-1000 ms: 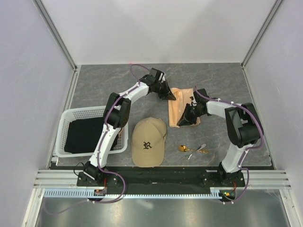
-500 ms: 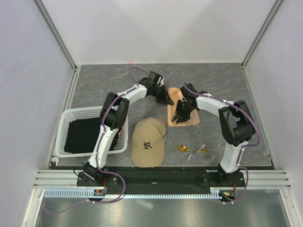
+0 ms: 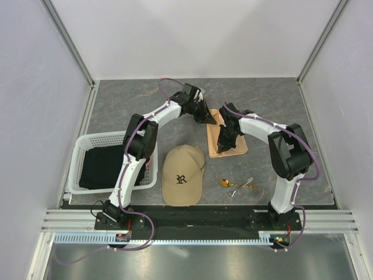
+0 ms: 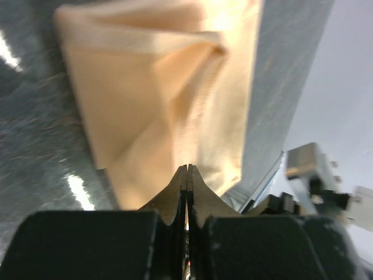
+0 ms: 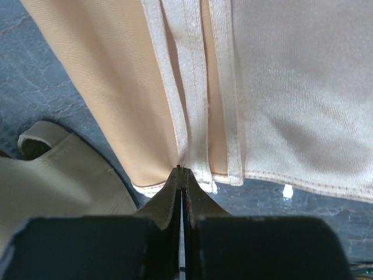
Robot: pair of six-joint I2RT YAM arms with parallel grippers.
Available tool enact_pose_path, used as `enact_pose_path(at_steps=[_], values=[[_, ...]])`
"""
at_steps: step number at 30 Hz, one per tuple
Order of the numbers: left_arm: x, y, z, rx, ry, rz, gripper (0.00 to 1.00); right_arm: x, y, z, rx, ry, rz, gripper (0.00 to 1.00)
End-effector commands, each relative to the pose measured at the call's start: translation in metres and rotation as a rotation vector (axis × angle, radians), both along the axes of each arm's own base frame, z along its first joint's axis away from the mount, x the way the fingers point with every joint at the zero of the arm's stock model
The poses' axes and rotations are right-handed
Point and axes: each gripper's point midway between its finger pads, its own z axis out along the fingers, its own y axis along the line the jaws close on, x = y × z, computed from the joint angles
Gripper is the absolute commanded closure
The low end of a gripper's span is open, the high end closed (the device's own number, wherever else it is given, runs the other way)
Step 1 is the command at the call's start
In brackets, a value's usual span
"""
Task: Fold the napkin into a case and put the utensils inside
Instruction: Smooth out the 2/3-rectangle-folded napkin at the center of the board.
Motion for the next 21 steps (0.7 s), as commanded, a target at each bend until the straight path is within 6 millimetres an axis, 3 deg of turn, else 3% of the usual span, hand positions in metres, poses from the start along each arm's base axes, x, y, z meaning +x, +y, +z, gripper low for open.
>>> enact_pose_path(at_steps=[1, 9, 21], values=[[0.017, -0.020, 0.037, -0.111, -0.084, -0.018, 0.98, 0.013, -0.006, 0.038, 0.008, -0.086, 0.001, 1.00], [0.041, -0.029, 0.028, -0.140, -0.082, 0.042, 0.98, 0.019, -0.030, 0.046, 0.016, -0.093, 0.000, 1.00], [0.050, -0.028, 0.030, -0.150, -0.109, 0.073, 0.98, -0.002, -0.059, 0.019, -0.054, -0.046, -0.028, 1.00]])
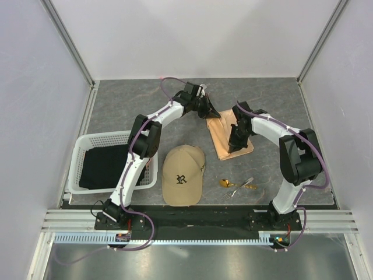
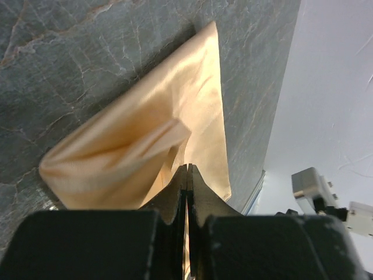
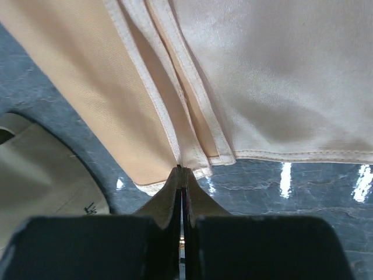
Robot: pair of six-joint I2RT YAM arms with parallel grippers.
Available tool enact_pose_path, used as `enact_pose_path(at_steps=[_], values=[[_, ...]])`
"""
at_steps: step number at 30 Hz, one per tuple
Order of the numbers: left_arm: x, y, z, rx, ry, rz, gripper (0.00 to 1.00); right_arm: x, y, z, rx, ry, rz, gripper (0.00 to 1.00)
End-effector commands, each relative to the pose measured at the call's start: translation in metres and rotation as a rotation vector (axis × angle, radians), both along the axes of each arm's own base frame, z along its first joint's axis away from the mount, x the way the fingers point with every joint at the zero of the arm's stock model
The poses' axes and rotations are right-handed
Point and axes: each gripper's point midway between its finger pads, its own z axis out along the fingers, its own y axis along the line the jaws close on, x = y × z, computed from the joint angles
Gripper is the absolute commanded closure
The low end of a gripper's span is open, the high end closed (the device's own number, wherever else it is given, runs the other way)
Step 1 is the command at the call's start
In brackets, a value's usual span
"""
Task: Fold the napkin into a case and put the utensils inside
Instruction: Smooth out the 2/3-rectangle-folded napkin at the center of the board.
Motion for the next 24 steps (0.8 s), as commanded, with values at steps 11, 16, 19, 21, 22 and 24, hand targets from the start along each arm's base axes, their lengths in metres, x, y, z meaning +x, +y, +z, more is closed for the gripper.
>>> enact_pose_path(at_steps=[11, 16, 19, 21, 22, 24], values=[[0.016, -0.016, 0.006, -0.074, -0.019, 0.031, 0.98, 0.002, -0.022, -0.021, -0.064, -0.030, 0.013, 1.00], [0.025, -0.021, -0.010, -0.098, -0.012, 0.063, 0.98, -0.006, -0.020, -0.024, -0.047, -0.011, 0.003, 1.00], [0.034, -0.025, -0.018, -0.106, -0.018, 0.082, 0.98, -0.014, -0.021, -0.026, -0.040, 0.002, -0.002, 1.00], [0.038, -0.028, -0.017, -0.121, -0.022, 0.086, 0.98, -0.020, -0.021, -0.027, -0.036, 0.011, -0.002, 1.00], [0.038, -0.029, -0.020, -0.127, -0.014, 0.083, 0.98, -0.020, -0.020, -0.027, -0.031, 0.013, 0.001, 1.00], [0.039, -0.030, -0.015, -0.136, -0.021, 0.077, 0.98, -0.018, -0.020, -0.026, -0.034, 0.005, 0.015, 1.00]])
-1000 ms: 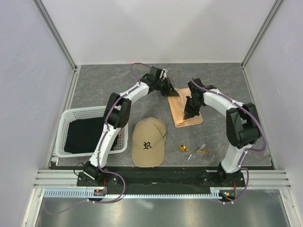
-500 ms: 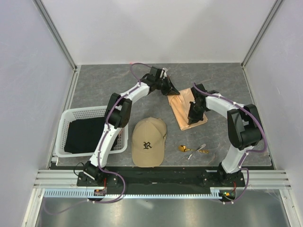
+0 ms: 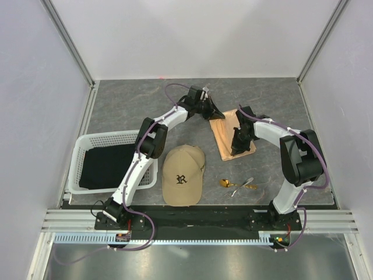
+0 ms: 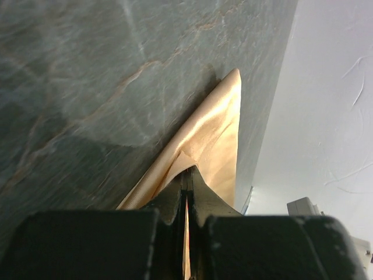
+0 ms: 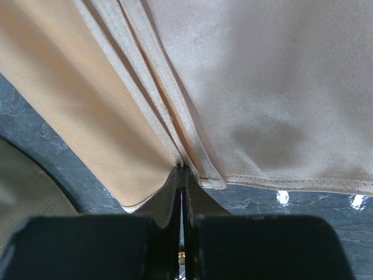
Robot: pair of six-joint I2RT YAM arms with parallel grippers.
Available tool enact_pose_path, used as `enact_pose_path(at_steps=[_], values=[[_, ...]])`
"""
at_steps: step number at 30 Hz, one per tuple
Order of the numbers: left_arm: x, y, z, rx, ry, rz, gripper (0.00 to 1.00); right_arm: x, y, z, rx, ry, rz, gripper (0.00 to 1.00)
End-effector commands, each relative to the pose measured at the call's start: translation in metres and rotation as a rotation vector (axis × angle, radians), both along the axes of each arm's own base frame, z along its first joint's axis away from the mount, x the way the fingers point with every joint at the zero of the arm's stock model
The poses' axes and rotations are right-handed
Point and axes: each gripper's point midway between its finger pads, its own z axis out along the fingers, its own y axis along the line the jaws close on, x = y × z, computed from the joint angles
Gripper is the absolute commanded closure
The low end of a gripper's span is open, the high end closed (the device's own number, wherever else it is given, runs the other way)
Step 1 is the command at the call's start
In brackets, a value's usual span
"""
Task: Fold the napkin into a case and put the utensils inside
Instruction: Smooth out the 2/3-rectangle-folded napkin at the center of the board, then pick up the 2/3-rectangle-folded napkin at the center of the board.
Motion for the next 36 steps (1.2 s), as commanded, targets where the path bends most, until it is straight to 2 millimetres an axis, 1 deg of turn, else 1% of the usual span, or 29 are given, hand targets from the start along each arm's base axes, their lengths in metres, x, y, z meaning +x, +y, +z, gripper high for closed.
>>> enact_pose_path(at_steps=[1, 3, 4, 6, 7, 8, 9, 10, 11, 12, 13, 14, 15, 17, 18, 19, 20, 21, 22, 23, 24, 25, 26, 27, 28, 29, 33, 35, 36], values=[[0.013, -0.009, 0.020, -0.048, -0.052, 0.021, 0.98, -0.008, -0.004, -0.001, -0.017, 0.018, 0.016, 1.00], [0.012, -0.007, 0.039, -0.045, -0.071, 0.012, 0.98, -0.005, -0.004, 0.001, -0.019, 0.018, 0.020, 1.00], [0.009, -0.006, 0.046, -0.047, -0.082, -0.004, 0.95, -0.004, -0.003, 0.002, -0.010, 0.018, 0.022, 1.00], [0.004, -0.005, 0.073, -0.065, -0.103, -0.026, 0.91, -0.001, 0.002, 0.009, 0.023, 0.015, 0.026, 0.94], [-0.002, -0.005, 0.079, -0.073, -0.097, -0.049, 0.86, 0.001, 0.003, 0.014, 0.035, 0.006, 0.030, 0.92], [-0.006, -0.005, 0.085, -0.077, -0.098, -0.061, 0.82, 0.003, 0.003, 0.018, 0.045, -0.003, 0.032, 0.87], [-0.010, -0.004, 0.106, -0.090, -0.119, -0.073, 0.79, 0.010, 0.002, 0.029, 0.059, -0.030, 0.029, 0.78], [-0.016, -0.002, 0.107, -0.090, -0.115, -0.092, 0.72, 0.014, 0.000, 0.036, 0.062, -0.042, 0.025, 0.73], [-0.020, -0.001, 0.116, -0.096, -0.119, -0.102, 0.69, 0.017, -0.003, 0.041, 0.062, -0.056, 0.034, 0.69], [-0.024, 0.000, 0.129, -0.108, -0.136, -0.115, 0.66, 0.025, -0.008, 0.052, 0.069, -0.082, 0.023, 0.61], [-0.029, 0.000, 0.133, -0.115, -0.132, -0.133, 0.62, 0.028, -0.012, 0.056, 0.067, -0.089, 0.016, 0.57], [-0.032, 0.001, 0.138, -0.119, -0.135, -0.143, 0.61, 0.032, -0.017, 0.060, 0.067, -0.100, 0.017, 0.53], [-0.036, 0.002, 0.147, -0.123, -0.147, -0.155, 0.60, 0.041, -0.026, 0.065, 0.071, -0.118, 0.003, 0.47], [-0.041, 0.004, 0.149, -0.122, -0.144, -0.173, 0.58, 0.049, -0.040, 0.066, 0.057, -0.126, -0.016, 0.40], [-0.044, 0.006, 0.151, -0.118, -0.153, -0.180, 0.58, 0.057, -0.052, 0.065, 0.050, -0.130, -0.030, 0.33], [-0.051, 0.009, 0.147, -0.102, -0.133, -0.185, 0.59, 0.061, -0.057, 0.063, 0.059, -0.127, -0.035, 0.30], [-0.057, 0.009, 0.146, -0.090, -0.132, -0.193, 0.59, 0.065, -0.062, 0.061, 0.062, -0.122, -0.036, 0.27], [-0.063, 0.010, 0.142, -0.076, -0.139, -0.203, 0.60, 0.073, -0.074, 0.057, 0.061, -0.119, -0.046, 0.24], [-0.073, 0.013, 0.136, -0.054, -0.126, -0.204, 0.62, 0.076, -0.080, 0.055, 0.060, -0.121, -0.046, 0.23], [-0.083, 0.008, 0.132, -0.041, -0.123, -0.223, 0.63, 0.079, -0.080, 0.054, 0.056, -0.122, -0.035, 0.22], [-0.091, 0.005, 0.129, -0.025, -0.147, -0.248, 0.63, 0.085, -0.096, 0.051, 0.050, -0.125, -0.061, 0.21], [-0.094, 0.003, 0.128, -0.001, -0.172, -0.257, 0.64, 0.086, -0.099, 0.047, 0.048, -0.127, -0.045, 0.21], [-0.109, -0.002, 0.122, 0.048, -0.157, -0.285, 0.65, 0.086, -0.099, 0.039, 0.068, -0.107, -0.040, 0.21], [-0.113, -0.004, 0.118, 0.089, -0.210, -0.316, 0.65, 0.085, -0.101, 0.034, 0.077, -0.100, -0.045, 0.22], [-0.114, -0.007, 0.121, 0.122, -0.241, -0.318, 0.65, 0.086, -0.101, 0.030, 0.090, -0.094, -0.057, 0.23], [-0.124, -0.010, 0.119, 0.153, -0.241, -0.339, 0.65, 0.086, -0.096, 0.022, 0.121, -0.103, -0.059, 0.25], [-0.130, -0.008, 0.117, 0.220, -0.303, -0.357, 0.64, 0.090, -0.089, 0.014, 0.170, -0.139, -0.065, 0.38], [-0.133, -0.006, 0.115, 0.246, -0.312, -0.359, 0.63, 0.086, -0.084, 0.011, 0.195, -0.135, -0.062, 0.40], [-0.134, -0.005, 0.118, 0.252, -0.330, -0.366, 0.60, 0.083, -0.085, 0.009, 0.192, -0.129, -0.068, 0.43]])
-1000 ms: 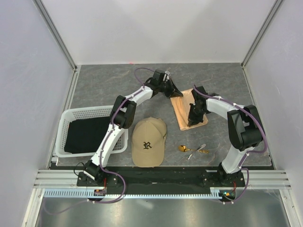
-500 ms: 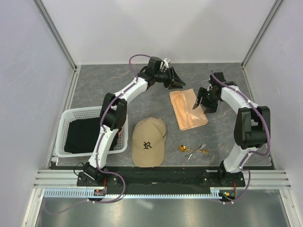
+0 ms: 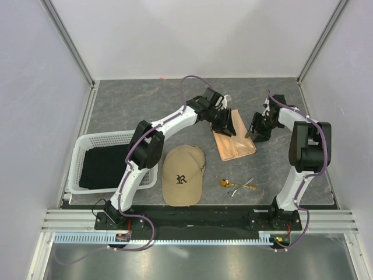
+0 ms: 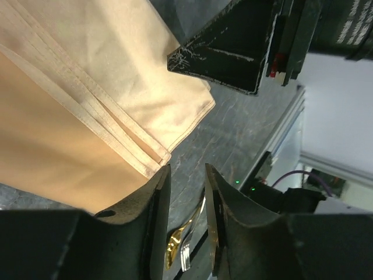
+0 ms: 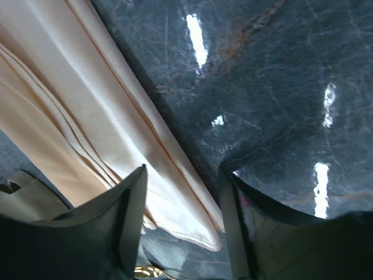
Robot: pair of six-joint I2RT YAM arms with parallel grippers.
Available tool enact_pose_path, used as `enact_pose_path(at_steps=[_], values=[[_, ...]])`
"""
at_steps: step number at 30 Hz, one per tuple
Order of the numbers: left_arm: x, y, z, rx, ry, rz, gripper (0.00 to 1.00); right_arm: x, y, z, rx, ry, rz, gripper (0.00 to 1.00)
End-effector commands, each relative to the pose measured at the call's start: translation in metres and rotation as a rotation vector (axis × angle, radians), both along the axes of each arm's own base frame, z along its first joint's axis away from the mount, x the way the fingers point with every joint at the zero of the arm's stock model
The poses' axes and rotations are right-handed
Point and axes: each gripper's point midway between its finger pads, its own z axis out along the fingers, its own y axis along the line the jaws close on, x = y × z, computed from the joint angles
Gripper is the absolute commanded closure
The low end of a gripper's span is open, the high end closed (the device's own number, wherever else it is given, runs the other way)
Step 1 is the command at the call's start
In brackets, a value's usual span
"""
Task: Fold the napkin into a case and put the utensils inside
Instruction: Pick up the 2/3-rectangle-folded napkin at the center of the board.
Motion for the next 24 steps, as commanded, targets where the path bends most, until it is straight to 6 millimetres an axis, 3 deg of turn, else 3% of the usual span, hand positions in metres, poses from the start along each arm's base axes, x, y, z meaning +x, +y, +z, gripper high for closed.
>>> enact_pose_path(at_steps=[1, 4, 5, 7, 11, 13, 16, 17, 18, 22, 24], values=[[0.009, 0.017, 0.036, 0.045, -0.184, -0.012, 0.59, 0.005, 0.011, 0.000, 0.052, -0.060, 0.016, 0.45], [0.003, 0.018, 0.034, 0.074, -0.217, -0.021, 0.55, -0.010, 0.016, -0.006, 0.081, -0.025, -0.015, 0.55], [0.001, 0.017, 0.034, 0.084, -0.231, -0.026, 0.53, -0.019, 0.020, -0.006, 0.101, -0.016, -0.030, 0.63], [-0.003, 0.017, 0.034, 0.113, -0.269, -0.033, 0.51, -0.027, 0.034, 0.000, 0.179, -0.001, -0.096, 0.69], [-0.010, 0.013, 0.032, 0.159, -0.328, -0.042, 0.48, -0.044, 0.062, 0.019, 0.292, -0.020, -0.198, 0.72], [-0.019, 0.006, 0.028, 0.179, -0.346, -0.051, 0.43, -0.044, 0.066, 0.028, 0.323, -0.024, -0.256, 0.71], [-0.033, -0.004, 0.019, 0.227, -0.377, -0.056, 0.37, -0.042, 0.043, 0.031, 0.227, -0.038, -0.264, 0.52], [-0.037, -0.006, 0.017, 0.239, -0.381, -0.054, 0.36, -0.041, 0.025, 0.033, 0.157, -0.020, -0.293, 0.39], [-0.036, -0.007, 0.015, 0.264, -0.403, -0.037, 0.37, -0.041, 0.016, 0.033, 0.119, -0.012, -0.293, 0.34], [-0.060, -0.024, 0.003, 0.340, -0.468, -0.034, 0.38, -0.030, -0.025, 0.033, -0.023, 0.003, -0.317, 0.23], [-0.062, -0.025, -0.005, 0.394, -0.500, 0.002, 0.44, -0.022, -0.048, 0.037, -0.106, -0.017, -0.349, 0.21]])
